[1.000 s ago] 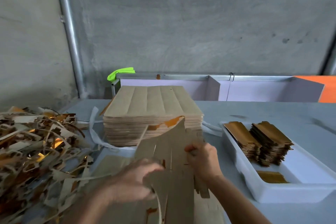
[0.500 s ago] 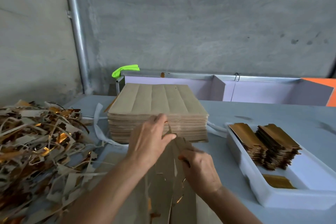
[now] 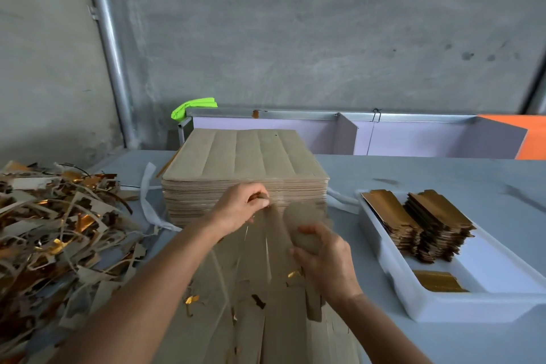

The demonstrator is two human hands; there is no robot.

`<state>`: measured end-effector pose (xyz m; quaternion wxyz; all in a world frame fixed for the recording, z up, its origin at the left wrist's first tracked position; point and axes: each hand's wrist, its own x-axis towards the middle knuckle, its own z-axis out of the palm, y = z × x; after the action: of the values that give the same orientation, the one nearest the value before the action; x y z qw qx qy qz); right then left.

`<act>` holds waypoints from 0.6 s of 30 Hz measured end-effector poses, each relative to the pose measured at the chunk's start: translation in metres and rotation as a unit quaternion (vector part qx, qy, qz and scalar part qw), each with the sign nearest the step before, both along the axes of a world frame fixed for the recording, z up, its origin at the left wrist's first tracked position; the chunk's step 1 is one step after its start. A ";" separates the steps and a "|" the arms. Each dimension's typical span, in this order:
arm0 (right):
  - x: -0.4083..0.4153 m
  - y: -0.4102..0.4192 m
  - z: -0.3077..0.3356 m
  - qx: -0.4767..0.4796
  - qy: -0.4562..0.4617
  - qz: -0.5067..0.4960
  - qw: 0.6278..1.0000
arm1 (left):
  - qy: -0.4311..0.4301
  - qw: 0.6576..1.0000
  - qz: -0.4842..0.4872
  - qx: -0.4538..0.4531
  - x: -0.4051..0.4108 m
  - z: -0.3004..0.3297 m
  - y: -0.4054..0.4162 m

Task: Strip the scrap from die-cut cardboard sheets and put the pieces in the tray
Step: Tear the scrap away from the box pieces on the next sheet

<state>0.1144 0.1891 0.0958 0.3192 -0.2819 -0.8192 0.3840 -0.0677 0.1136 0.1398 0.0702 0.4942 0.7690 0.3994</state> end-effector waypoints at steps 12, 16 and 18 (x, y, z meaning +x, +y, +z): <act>-0.019 0.026 -0.007 -0.150 0.018 -0.092 0.984 | -0.024 0.993 0.113 0.036 -0.006 -0.014 0.019; -0.017 0.028 -0.019 -0.237 0.079 -0.066 0.966 | -0.116 0.992 0.016 -0.044 -0.001 -0.032 0.008; -0.021 0.027 -0.021 -0.246 0.097 -0.067 0.962 | -0.106 0.985 -0.038 -0.128 0.008 -0.038 0.002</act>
<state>0.0930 0.2160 0.0745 0.3430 -0.3669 -0.6440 0.5770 -0.0597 0.1155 0.1022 0.2295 0.4650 0.7823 0.3453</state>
